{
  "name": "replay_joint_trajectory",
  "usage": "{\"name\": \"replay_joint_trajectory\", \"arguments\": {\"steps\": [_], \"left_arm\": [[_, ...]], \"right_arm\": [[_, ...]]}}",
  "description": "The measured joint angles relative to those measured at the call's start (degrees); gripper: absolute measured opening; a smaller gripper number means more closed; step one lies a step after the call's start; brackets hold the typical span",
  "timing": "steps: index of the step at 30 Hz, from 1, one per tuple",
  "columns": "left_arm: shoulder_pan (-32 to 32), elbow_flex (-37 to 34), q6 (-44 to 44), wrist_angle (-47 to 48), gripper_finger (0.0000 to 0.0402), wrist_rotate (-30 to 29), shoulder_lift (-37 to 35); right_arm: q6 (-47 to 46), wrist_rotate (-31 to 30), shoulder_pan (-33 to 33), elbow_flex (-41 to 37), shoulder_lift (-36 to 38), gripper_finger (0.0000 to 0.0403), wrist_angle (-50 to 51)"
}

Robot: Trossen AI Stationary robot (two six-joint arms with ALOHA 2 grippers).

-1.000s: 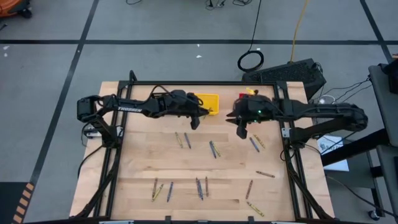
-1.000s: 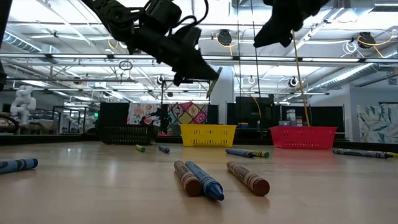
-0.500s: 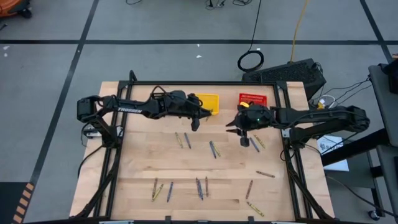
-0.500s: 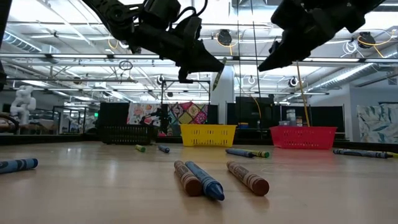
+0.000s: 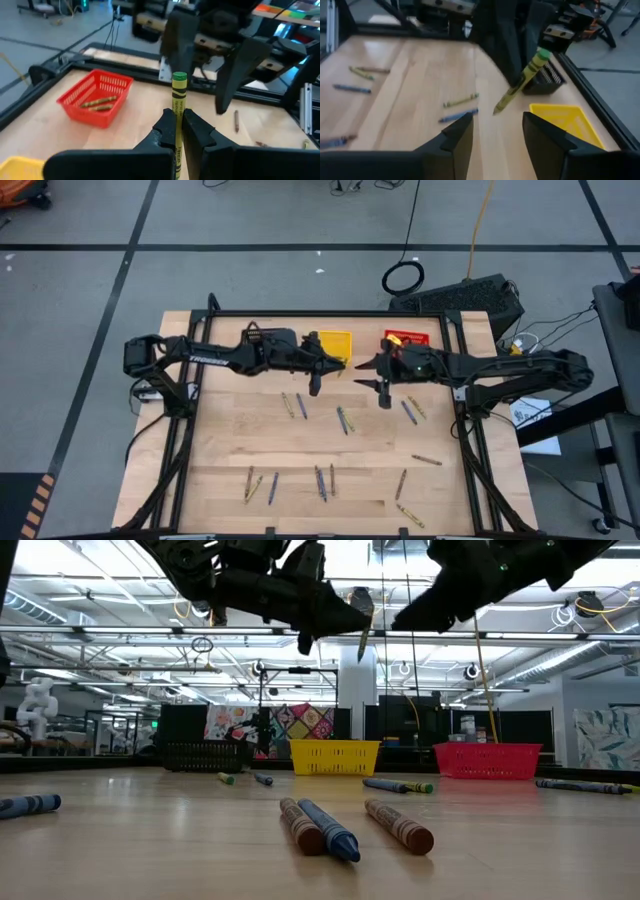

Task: Sort crayons
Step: Put the green crayon into the red bin

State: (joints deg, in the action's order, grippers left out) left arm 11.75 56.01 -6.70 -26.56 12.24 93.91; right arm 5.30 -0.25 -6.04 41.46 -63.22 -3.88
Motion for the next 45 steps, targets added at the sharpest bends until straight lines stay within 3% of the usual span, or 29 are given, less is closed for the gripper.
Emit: {"name": "replay_joint_trajectory", "arguments": {"steps": [8, 17, 28, 34, 41, 45], "left_arm": [[-1.6, 0.0, 1.6, -3.3, 0.0008, 0.0, 0.0], [-1.7, 0.0, 1.6, -3.1, 0.0008, 0.0, 0.0], [-1.7, 0.0, 1.6, -3.0, 0.0008, 0.0, 0.0], [-1.7, 0.0, 1.6, -3.1, 0.0008, 0.0, 0.0], [-1.6, 0.0, 1.8, -3.3, 0.0008, -0.3, 0.0], [-1.6, 0.0, 1.9, -3.2, 0.0008, -0.2, 0.0]], "right_arm": [[-1.4, -2.6, 0.0, 0.0, -5.1, 0.0159, -5.6], [-1.6, -1.0, 0.0, 0.0, -10.5, 0.016, -12.5], [-1.6, -1.1, -0.3, 0.0, -11.3, 0.0158, -16.5], [-2.5, -1.1, -0.7, 0.0, -11.8, 0.0119, -16.7], [-3.3, -1.0, -0.9, 0.0, -11.9, 0.002, -17.3], [-3.5, -1.2, -0.9, 0.0, -11.9, 0.0011, -17.3]]}}
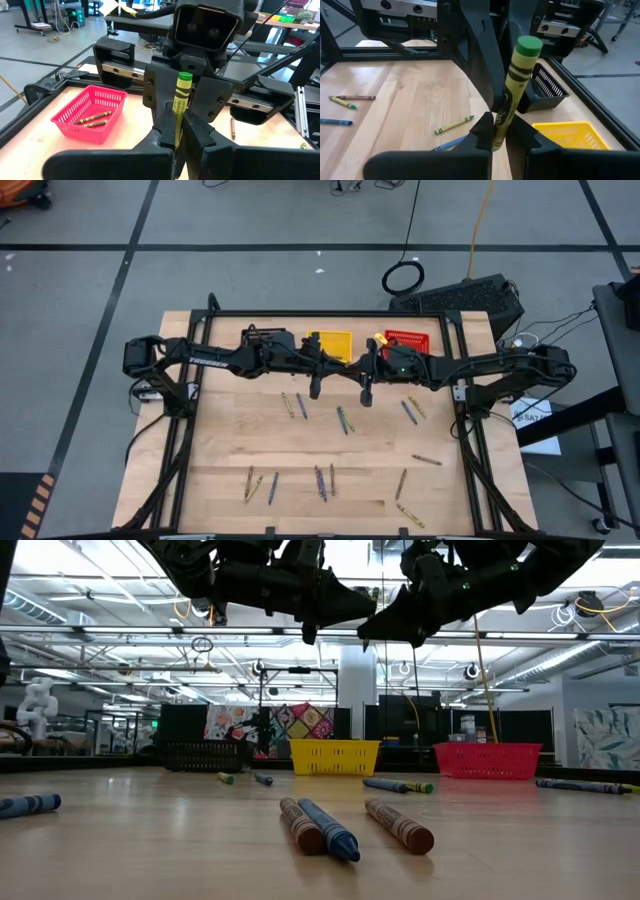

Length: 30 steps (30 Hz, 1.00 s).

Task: Sort crayons
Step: Put the green crayon into the red bin

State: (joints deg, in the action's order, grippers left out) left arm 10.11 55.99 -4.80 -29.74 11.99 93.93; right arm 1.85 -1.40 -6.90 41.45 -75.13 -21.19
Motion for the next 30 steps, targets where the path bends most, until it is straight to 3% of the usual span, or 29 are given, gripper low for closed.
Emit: {"name": "replay_joint_trajectory", "arguments": {"steps": [13, 16, 24, 30], "left_arm": [[0.0, 0.0, -0.9, 0.5, 0.0059, -3.0, 0.0], [0.0, 0.0, -0.8, 1.7, 0.0073, -3.2, 0.0], [1.2, 0.0, -0.9, 8.4, 0.0087, -3.4, 0.0], [1.5, 0.0, -2.4, 13.0, 0.0087, -3.5, 0.0]], "right_arm": [[-3.5, -0.2, 0.0, 0.0, 0.1, 0.0002, 2.3], [-3.9, -0.9, 0.0, 0.0, 0.9, 0.0002, 6.3], [-1.4, -10.6, -1.3, 0.0, 7.8, 0.0001, 19.9], [-0.7, -11.5, -6.7, 0.0, 13.6, 0.0001, 33.5]]}}
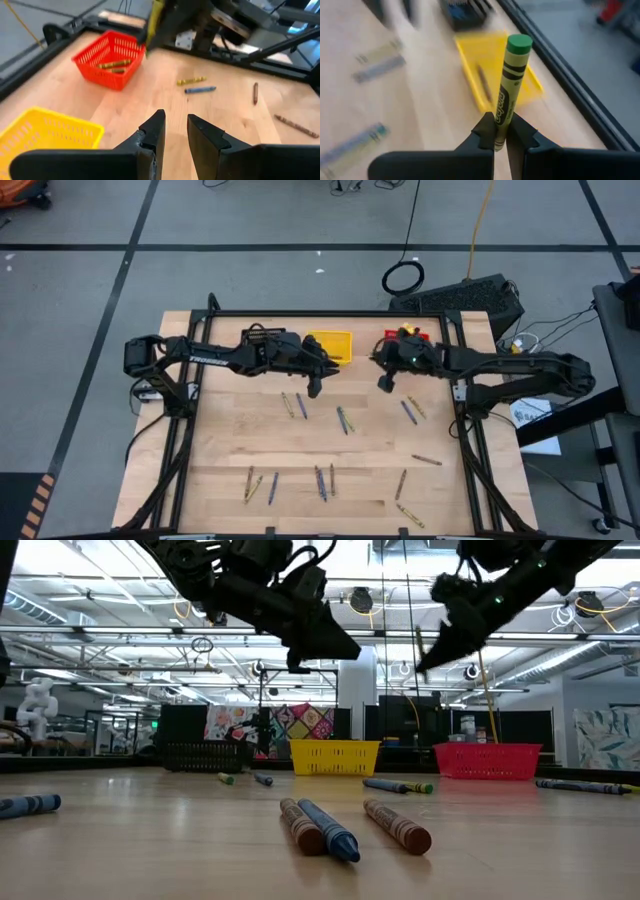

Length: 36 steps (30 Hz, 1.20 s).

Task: Sort crayons
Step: Put the green crayon into the red bin

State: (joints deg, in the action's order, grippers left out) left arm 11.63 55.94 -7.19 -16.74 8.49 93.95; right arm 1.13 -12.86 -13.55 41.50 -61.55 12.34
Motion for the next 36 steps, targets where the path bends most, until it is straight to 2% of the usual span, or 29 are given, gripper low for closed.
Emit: {"name": "replay_joint_trajectory", "arguments": {"steps": [4, 11, 15, 20, 28, 36], "left_arm": [[0.0, 0.0, 0.0, 2.4, 0.0087, 0.0, 0.0], [0.0, 0.0, 0.0, 3.4, 0.0087, 0.0, 0.0], [0.0, 0.0, 0.0, 3.6, 0.0087, 0.0, 0.0], [0.0, 0.0, 0.0, 3.8, 0.0087, 0.0, 0.0], [0.0, 0.0, 0.0, 9.8, 0.0087, 0.0, 0.0], [-0.3, 0.0, -1.5, 15.6, 0.0087, 0.0, 0.0]], "right_arm": [[0.6, -0.6, -4.7, 0.0, 1.4, 0.0001, 6.9], [5.0, -0.5, -13.4, 0.0, 0.4, 0.0002, 11.2], [7.1, 3.8, -18.3, 0.0, -0.9, 0.0002, 12.4], [7.6, 5.5, -23.4, 0.0, -3.3, 0.0003, 14.6], [9.3, 5.6, -27.9, 0.0, -8.6, 0.0004, 17.1], [12.3, 5.5, -28.9, 0.0, -11.0, 0.0005, 16.5]]}}
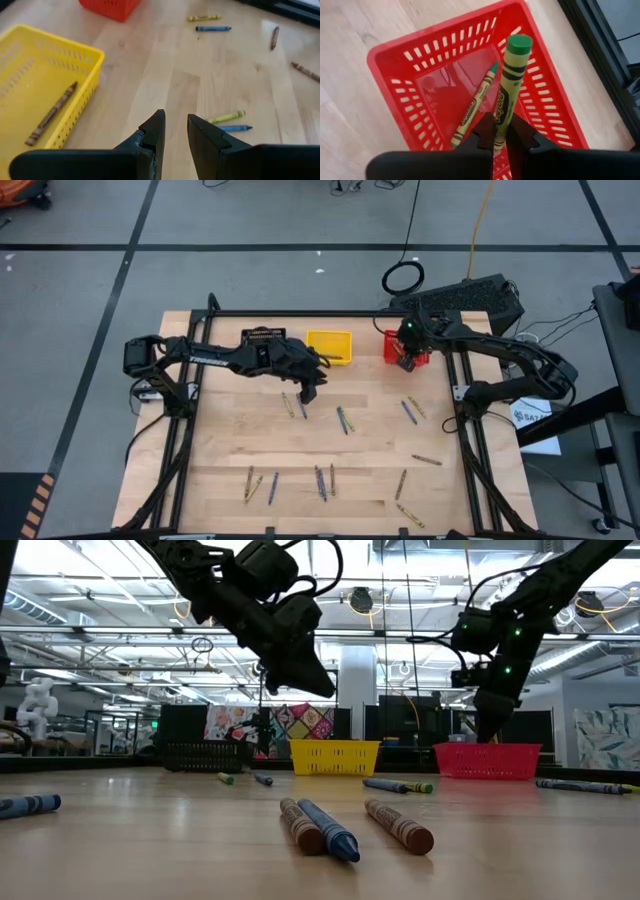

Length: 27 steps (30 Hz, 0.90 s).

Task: Sort crayons
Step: Put the green crayon into the red bin, then put the brown crayon into the yellow bin

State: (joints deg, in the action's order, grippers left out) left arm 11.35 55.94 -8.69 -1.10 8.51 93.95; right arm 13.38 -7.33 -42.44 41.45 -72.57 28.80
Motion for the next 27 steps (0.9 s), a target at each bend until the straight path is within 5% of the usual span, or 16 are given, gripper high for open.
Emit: {"name": "replay_joint_trajectory", "arguments": {"steps": [12, 27], "left_arm": [[-0.1, 0.0, 0.0, 2.6, 0.0087, 0.0, 0.0], [-7.3, 0.1, -6.2, 9.4, 0.0087, 0.5, 0.0]], "right_arm": [[0.8, -0.2, 0.0, 0.0, -0.2, 0.0074, -1.0], [-1.8, -0.5, 0.0, 0.0, -0.1, 0.0084, -0.6]]}}
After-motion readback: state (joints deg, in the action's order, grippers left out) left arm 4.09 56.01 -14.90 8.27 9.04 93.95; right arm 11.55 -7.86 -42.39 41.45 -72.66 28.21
